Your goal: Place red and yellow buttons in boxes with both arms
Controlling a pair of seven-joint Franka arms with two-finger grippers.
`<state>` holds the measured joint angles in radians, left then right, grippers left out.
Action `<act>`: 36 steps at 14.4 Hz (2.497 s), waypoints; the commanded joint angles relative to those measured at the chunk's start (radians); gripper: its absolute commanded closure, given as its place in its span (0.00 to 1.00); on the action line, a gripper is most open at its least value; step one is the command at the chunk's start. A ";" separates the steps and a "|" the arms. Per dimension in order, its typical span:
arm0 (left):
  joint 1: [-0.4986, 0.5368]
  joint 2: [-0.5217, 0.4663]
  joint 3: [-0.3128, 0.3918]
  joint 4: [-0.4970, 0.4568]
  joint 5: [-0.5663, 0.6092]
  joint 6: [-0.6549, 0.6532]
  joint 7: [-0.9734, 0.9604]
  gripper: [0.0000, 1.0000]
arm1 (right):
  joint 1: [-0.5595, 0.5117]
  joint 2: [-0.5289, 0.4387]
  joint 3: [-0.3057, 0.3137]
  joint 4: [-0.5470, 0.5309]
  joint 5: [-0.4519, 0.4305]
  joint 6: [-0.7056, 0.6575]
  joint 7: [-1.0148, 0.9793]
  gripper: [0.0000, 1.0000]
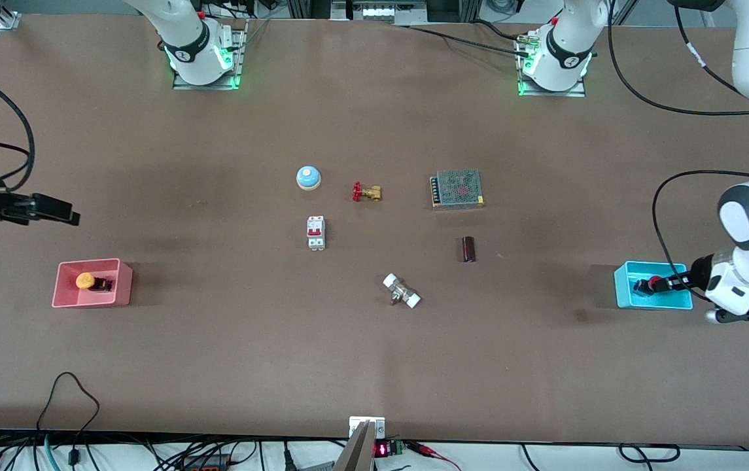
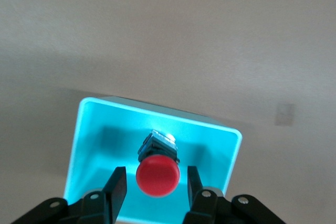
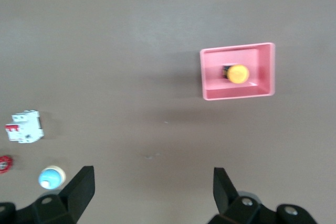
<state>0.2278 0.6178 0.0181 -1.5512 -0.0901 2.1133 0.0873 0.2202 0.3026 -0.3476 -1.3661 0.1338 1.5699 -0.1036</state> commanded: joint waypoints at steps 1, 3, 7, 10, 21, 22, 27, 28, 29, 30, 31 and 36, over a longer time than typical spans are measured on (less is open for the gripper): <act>0.007 -0.025 0.000 0.095 -0.005 -0.142 0.028 0.00 | -0.161 -0.089 0.207 -0.037 -0.116 -0.031 0.016 0.00; 0.004 -0.061 -0.004 0.134 0.000 -0.215 0.041 0.00 | -0.182 -0.128 0.242 -0.080 -0.178 -0.031 0.018 0.00; -0.010 -0.156 -0.030 0.168 0.000 -0.360 0.123 0.00 | -0.179 -0.224 0.242 -0.239 -0.175 0.080 0.025 0.00; -0.012 -0.229 -0.073 0.168 0.000 -0.443 0.121 0.00 | -0.179 -0.276 0.242 -0.291 -0.168 0.072 0.059 0.00; -0.039 -0.331 -0.239 0.207 -0.002 -0.647 -0.110 0.00 | -0.183 -0.309 0.237 -0.286 -0.161 0.027 0.045 0.00; -0.042 -0.326 -0.239 0.232 0.001 -0.650 -0.109 0.00 | -0.185 -0.309 0.236 -0.286 -0.160 0.027 0.045 0.00; -0.004 -0.320 -0.224 0.310 -0.051 -0.746 -0.101 0.00 | -0.185 -0.321 0.229 -0.288 -0.158 0.024 0.044 0.00; -0.001 -0.326 -0.224 0.309 -0.050 -0.745 -0.097 0.00 | -0.185 -0.319 0.229 -0.288 -0.158 0.025 0.044 0.00; -0.001 -0.331 -0.222 0.301 -0.045 -0.748 -0.095 0.00 | -0.186 -0.319 0.229 -0.288 -0.157 0.027 0.039 0.00; -0.001 -0.334 -0.224 0.298 -0.045 -0.751 -0.095 0.00 | -0.186 -0.319 0.228 -0.289 -0.157 0.028 0.039 0.00; -0.001 -0.339 -0.225 0.296 -0.043 -0.754 -0.096 0.00 | -0.189 -0.319 0.228 -0.289 -0.149 0.027 0.038 0.00; -0.033 -0.362 -0.237 0.280 0.035 -0.771 -0.155 0.00 | -0.209 -0.316 0.226 -0.291 -0.135 0.028 0.018 0.00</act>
<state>0.2118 0.2776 -0.2151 -1.2569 -0.0911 1.3609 -0.0317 0.0293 0.0104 -0.1278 -1.6311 -0.0177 1.5962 -0.0676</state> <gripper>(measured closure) 0.000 0.000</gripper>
